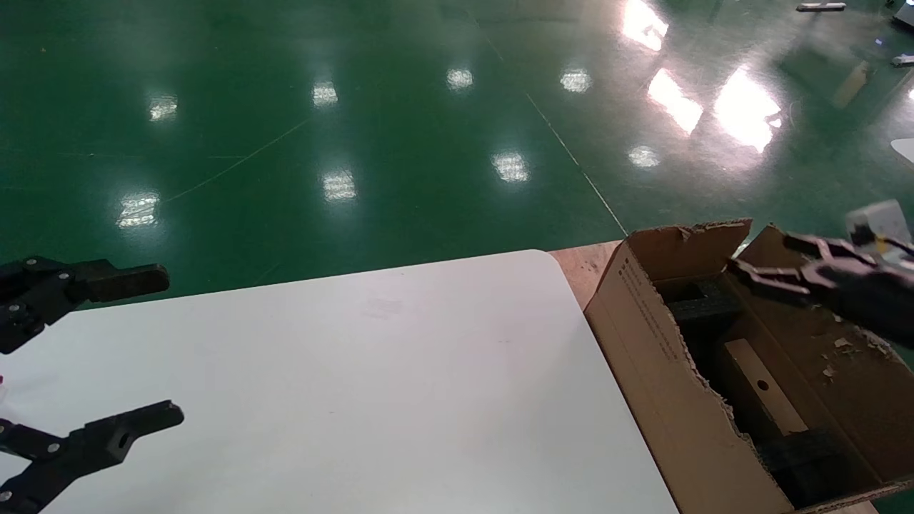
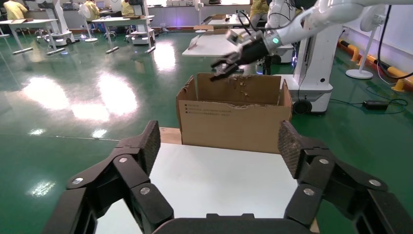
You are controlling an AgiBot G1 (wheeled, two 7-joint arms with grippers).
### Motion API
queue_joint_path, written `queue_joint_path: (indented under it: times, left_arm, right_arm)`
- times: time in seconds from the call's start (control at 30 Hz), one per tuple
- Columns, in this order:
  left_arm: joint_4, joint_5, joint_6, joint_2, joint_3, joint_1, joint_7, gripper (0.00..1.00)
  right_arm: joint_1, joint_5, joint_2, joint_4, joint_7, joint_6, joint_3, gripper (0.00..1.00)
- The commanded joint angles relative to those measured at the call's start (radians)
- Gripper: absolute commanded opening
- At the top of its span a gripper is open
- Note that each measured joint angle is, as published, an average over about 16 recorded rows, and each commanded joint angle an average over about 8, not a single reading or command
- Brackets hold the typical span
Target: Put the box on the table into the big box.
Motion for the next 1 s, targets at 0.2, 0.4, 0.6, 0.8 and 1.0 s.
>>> queue_joint_path:
  times: [0.2, 0.4, 0.6, 0.8, 1.0]
  left_arm:
    - [0.0, 0.0, 0.0, 0.0, 0.0, 0.0, 0.0, 1.0]
    - [0.0, 0.0, 0.0, 0.0, 0.0, 0.0, 0.0, 1.0]
    - [0.0, 0.0, 0.0, 0.0, 0.0, 0.0, 0.0, 1.0]
    - [0.0, 0.0, 0.0, 0.0, 0.0, 0.0, 0.0, 1.0]
    - [0.0, 0.0, 0.0, 0.0, 0.0, 0.0, 0.0, 1.0]
  right_arm:
    - [0.137, -0.004, -0.048, 0.029, -0.093, -0.073, -0.05, 1.0]
    - [0.218, -0.008, -0.085, 0.038, -0.15, -0.103, -0.083, 1.0]
    - [0.213, -0.01, -0.083, 0.032, -0.144, -0.099, -0.083, 1.0]
    - [0.194, -0.01, -0.075, 0.032, -0.133, -0.092, -0.074, 1.0]
    - [0.162, -0.016, -0.07, 0.104, -0.096, -0.089, -0.042, 1.0]
